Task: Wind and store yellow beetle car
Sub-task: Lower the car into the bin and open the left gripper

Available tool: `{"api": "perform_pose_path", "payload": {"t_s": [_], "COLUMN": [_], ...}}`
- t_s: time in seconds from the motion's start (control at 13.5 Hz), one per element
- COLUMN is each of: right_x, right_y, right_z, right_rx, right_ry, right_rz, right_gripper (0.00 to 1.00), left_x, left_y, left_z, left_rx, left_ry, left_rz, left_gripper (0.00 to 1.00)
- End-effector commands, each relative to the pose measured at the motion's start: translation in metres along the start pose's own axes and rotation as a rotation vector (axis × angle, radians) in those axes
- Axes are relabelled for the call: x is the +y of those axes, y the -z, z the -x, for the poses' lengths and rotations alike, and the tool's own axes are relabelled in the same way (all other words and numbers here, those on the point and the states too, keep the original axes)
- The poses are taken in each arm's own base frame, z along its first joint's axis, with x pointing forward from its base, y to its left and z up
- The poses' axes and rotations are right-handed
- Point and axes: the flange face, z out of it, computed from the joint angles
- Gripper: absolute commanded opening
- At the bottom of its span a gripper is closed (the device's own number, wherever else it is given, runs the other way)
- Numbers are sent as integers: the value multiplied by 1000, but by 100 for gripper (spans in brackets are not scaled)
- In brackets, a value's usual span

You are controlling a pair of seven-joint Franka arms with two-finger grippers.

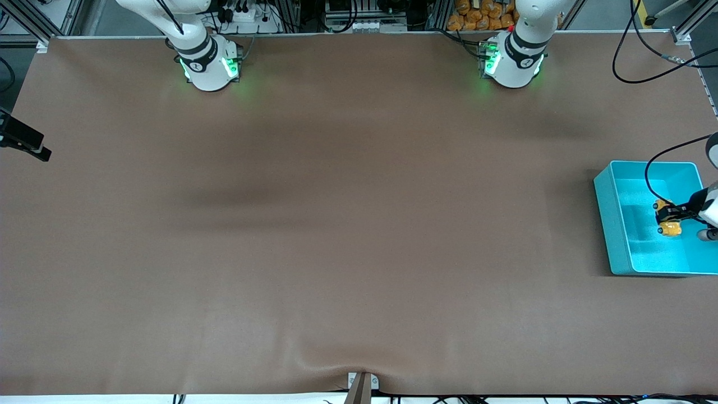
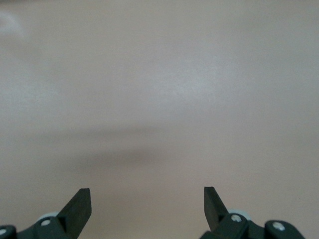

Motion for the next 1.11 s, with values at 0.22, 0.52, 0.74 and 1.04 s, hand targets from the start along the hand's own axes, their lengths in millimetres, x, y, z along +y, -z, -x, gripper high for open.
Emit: {"api": "perform_pose_path", "payload": {"t_s": [0.22,0.52,0.74,1.04], "right_x": [1,0,4,3], "right_y": [6,7,13,11], "right_z": [8,9,10,12], "right_rx": [4,7,16,-4], "right_ry": [-20,-23,-30,-28], "right_rz": [5,5,7,6], "right_gripper": [100,100,100,100], "left_x": [3,4,7,7], "left_y": [-27,-36,-43,-45], "left_z": [0,-1,-1,-1], "left_rx": [2,9,2,1], "left_ry": [-40,3,58,58], "left_rz": [-10,-6,-1,0], "left_gripper": [0,0,0,0]}}
